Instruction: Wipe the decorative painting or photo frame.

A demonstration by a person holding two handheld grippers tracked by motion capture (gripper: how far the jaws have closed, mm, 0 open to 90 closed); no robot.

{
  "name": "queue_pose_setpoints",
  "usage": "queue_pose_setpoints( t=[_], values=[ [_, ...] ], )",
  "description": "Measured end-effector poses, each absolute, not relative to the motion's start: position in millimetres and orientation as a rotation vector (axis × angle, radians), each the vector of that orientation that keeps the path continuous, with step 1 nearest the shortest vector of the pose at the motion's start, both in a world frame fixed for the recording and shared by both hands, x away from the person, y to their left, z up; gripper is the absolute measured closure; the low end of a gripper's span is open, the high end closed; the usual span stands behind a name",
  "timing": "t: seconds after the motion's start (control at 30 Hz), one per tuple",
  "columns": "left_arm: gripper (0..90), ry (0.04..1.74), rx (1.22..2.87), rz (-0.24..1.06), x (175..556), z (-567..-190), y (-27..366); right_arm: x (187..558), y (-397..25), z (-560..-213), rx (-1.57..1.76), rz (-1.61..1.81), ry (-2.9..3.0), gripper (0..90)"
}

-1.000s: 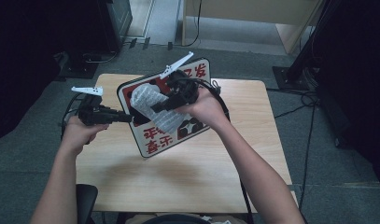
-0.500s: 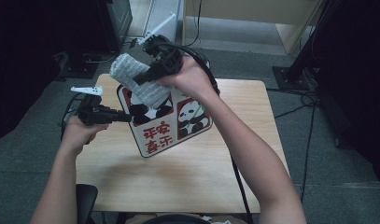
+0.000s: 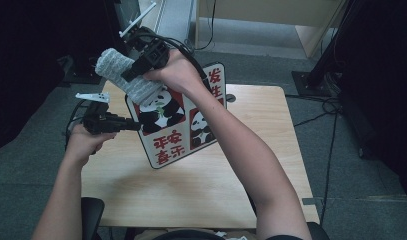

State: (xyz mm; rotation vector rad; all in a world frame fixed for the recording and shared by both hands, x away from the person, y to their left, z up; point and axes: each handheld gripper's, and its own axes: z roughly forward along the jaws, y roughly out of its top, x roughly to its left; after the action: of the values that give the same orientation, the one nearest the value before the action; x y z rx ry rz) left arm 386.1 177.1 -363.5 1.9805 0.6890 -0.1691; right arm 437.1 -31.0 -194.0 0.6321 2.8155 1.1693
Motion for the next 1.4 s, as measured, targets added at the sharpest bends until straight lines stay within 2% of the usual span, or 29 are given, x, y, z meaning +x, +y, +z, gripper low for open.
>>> queue_pose_setpoints(
  t=[0.37, 1.4],
  values=[
    [76.9, 0.69, 1.982, -0.16, 386.3, -363.9, 177.7, 448.4, -35.5, -208.1, 0.694, 1.154, 2.872, 66.9],
    [76.8, 0.696, 1.984, -0.172, 385.8, -363.3, 178.3, 467.3, -70.5, -209.7, 0.836, 1.172, 2.878, 66.3]
  ],
)
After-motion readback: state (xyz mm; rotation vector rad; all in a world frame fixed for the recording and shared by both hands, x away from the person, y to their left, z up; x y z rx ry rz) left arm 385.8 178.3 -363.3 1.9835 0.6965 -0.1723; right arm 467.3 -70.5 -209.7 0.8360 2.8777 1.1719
